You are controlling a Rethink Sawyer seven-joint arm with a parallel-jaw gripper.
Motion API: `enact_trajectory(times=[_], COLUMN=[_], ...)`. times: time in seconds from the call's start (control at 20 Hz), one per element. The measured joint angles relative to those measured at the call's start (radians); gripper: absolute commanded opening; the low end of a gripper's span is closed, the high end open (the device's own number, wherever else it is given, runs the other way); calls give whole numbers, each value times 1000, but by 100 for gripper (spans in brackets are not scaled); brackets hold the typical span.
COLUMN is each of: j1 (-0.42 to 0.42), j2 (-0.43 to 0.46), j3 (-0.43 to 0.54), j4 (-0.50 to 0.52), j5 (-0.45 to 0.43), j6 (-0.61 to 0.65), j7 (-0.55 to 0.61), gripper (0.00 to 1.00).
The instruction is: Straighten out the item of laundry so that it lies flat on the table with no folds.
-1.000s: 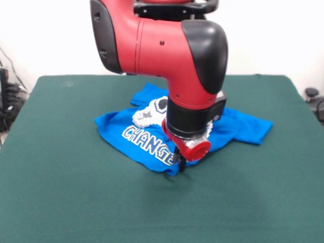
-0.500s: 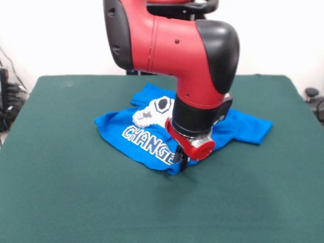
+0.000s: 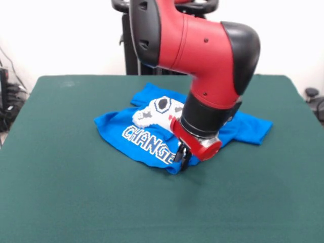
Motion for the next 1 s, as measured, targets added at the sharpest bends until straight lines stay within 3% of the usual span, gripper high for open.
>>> enact_trajectory(times=[1.0], j1=[-87], j2=[-15], j3=[69], j4=[8], j5=[74], j6=[61], j7=[0], gripper=[0])
